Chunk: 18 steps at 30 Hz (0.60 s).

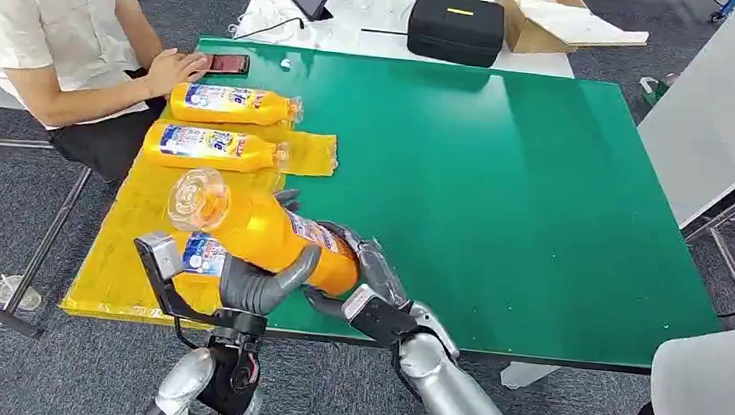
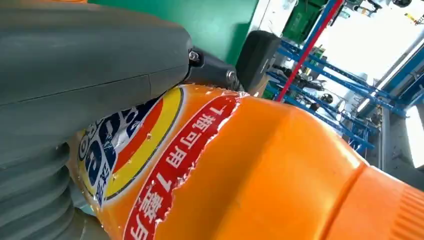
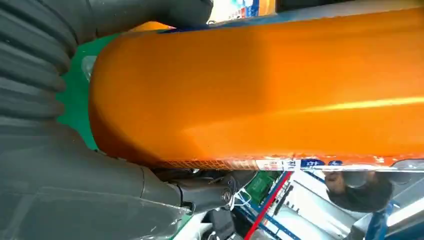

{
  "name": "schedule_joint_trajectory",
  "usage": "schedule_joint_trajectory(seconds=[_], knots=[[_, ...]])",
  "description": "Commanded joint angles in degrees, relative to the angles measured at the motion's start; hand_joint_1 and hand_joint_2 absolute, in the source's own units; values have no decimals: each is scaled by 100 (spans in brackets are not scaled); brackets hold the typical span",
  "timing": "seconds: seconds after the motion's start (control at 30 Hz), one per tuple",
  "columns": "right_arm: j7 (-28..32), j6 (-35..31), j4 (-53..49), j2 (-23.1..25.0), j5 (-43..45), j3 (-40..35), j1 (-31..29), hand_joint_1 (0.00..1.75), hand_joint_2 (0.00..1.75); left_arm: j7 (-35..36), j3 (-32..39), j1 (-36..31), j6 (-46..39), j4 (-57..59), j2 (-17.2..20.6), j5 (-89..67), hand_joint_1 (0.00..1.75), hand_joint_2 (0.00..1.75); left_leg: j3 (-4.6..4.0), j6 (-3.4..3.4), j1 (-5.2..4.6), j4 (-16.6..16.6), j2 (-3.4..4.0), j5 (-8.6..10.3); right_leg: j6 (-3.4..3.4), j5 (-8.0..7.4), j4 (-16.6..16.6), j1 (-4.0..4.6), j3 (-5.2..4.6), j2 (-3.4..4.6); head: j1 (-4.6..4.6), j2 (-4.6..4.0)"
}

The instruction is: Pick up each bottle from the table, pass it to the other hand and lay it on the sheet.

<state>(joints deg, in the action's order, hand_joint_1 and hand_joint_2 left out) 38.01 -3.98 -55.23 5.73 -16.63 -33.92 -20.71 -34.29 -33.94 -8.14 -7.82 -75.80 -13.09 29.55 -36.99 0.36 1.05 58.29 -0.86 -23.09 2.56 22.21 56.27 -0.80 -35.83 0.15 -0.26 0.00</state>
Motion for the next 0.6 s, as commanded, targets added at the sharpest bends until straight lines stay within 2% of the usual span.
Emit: schedule_joint_trajectory(seconds=[0.03,0.27,0.3,0.5,0.53,0.57,0.6], knots=[[-29,150,371,-7,137,-235,200,0,175,-53,55,-272,-264,123,115,-204,175,175,23,2,2,-5,-1,-7,-9,8,-6,5,25,-8,2,0],[-42,62,337,12,154,-175,323,0,175,-66,116,-245,-432,100,127,-357,175,175,24,2,1,-5,2,-8,-9,8,-4,3,24,-5,0,0],[-39,-136,258,17,137,-108,523,0,175,-48,216,-164,-430,-16,171,-369,175,175,34,4,-1,-5,4,-12,-12,13,-3,2,34,-5,2,0],[-39,-136,254,6,134,-104,523,0,175,-36,220,-155,-429,-33,171,-377,175,175,9,1,0,-4,2,-4,-7,5,-3,2,10,-3,0,0],[-56,-313,228,20,79,-27,588,0,175,-37,247,-120,-476,-82,178,-447,175,175,40,3,-2,-4,11,-17,-16,17,0,3,38,-1,2,0],[-90,-563,223,42,24,79,702,0,175,-11,315,-62,-552,-154,210,-518,175,175,14,1,0,-3,2,-7,-9,8,-1,2,15,-4,2,0],[-57,-814,179,55,-83,168,822,0,0,-43,403,36,-662,-285,209,-662,175,175,24,2,-1,-4,5,-10,-12,12,-1,2,24,-4,0,0]])
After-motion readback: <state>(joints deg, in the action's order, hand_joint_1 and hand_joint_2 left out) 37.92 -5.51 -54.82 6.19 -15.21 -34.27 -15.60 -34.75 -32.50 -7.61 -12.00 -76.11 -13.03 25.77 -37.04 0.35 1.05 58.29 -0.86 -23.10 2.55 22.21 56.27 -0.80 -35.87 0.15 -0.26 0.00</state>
